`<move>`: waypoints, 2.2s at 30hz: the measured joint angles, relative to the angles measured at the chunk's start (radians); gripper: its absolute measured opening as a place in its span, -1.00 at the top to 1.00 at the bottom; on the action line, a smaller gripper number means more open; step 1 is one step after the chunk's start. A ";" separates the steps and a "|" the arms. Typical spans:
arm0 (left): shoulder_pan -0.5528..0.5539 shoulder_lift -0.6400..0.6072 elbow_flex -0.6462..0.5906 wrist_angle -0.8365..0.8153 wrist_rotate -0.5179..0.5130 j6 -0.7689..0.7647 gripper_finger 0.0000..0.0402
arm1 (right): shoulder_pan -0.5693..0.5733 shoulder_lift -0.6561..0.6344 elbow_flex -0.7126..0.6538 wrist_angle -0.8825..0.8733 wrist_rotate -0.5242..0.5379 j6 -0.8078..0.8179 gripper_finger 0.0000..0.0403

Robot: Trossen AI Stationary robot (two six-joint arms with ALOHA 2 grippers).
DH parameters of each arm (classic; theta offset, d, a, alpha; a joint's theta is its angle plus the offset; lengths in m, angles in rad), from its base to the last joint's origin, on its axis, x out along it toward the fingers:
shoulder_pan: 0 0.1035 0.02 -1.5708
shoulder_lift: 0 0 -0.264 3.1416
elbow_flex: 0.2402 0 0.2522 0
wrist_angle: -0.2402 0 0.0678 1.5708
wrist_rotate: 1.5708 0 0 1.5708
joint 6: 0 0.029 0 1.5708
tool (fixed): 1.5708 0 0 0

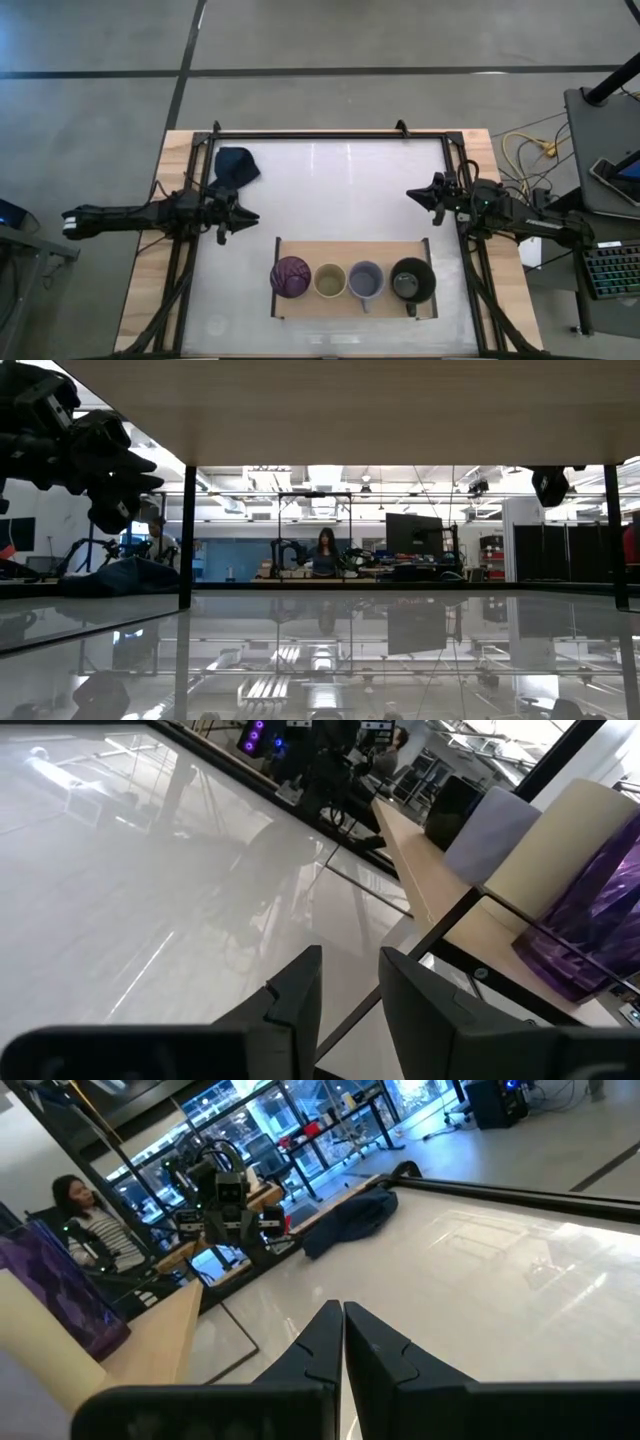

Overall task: Stack small to large cups/mugs on shelf
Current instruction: Return to Home Position

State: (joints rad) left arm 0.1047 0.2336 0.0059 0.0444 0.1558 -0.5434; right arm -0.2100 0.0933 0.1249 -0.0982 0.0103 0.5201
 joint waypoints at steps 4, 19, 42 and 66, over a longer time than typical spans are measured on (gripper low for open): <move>0.000 0.000 0.000 0.000 0.000 0.000 0.56 | 0.000 0.000 0.000 0.000 0.000 0.000 0.96; 0.000 0.002 0.000 0.000 0.000 0.000 0.56 | 0.000 0.000 -0.001 0.000 -0.001 0.000 0.96; 0.000 0.002 0.000 0.000 0.000 0.000 0.56 | 0.000 0.000 -0.001 0.000 -0.001 0.000 0.96; 0.000 0.004 0.000 0.000 0.000 0.000 0.56 | 0.000 0.000 -0.002 0.000 -0.001 0.000 0.96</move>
State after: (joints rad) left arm 0.1047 0.2375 0.0055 0.0441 0.1562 -0.5430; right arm -0.2103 0.0933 0.1234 -0.0986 0.0097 0.5201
